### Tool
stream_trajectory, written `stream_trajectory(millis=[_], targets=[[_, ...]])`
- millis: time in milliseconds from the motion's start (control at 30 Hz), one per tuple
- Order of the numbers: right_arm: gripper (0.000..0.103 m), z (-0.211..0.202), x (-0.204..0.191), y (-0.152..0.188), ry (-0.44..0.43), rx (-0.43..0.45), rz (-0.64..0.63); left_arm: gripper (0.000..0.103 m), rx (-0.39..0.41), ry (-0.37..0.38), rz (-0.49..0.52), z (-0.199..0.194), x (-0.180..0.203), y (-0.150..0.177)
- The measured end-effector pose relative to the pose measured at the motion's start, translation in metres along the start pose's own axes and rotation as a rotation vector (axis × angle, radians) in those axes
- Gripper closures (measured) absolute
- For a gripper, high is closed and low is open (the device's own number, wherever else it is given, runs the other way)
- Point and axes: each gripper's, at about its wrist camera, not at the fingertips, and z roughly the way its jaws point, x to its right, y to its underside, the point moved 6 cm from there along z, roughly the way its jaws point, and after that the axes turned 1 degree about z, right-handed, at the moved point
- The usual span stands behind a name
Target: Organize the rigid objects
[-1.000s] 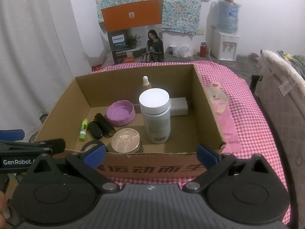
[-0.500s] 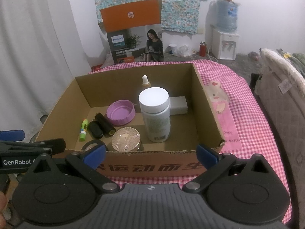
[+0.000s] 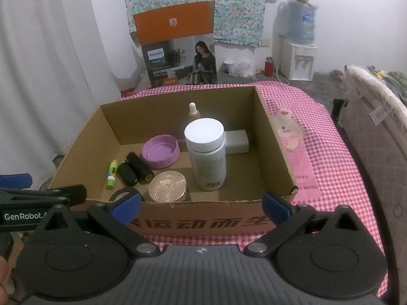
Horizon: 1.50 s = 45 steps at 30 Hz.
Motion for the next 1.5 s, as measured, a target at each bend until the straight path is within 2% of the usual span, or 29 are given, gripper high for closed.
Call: stream_trajectory(millis=[1500], targets=[[0.000, -0.0010, -0.0021, -0.0019, 0.009, 0.006, 0.005, 0.003, 0.002, -0.002, 0.004, -0.0009, 0.0000, -0.0028]])
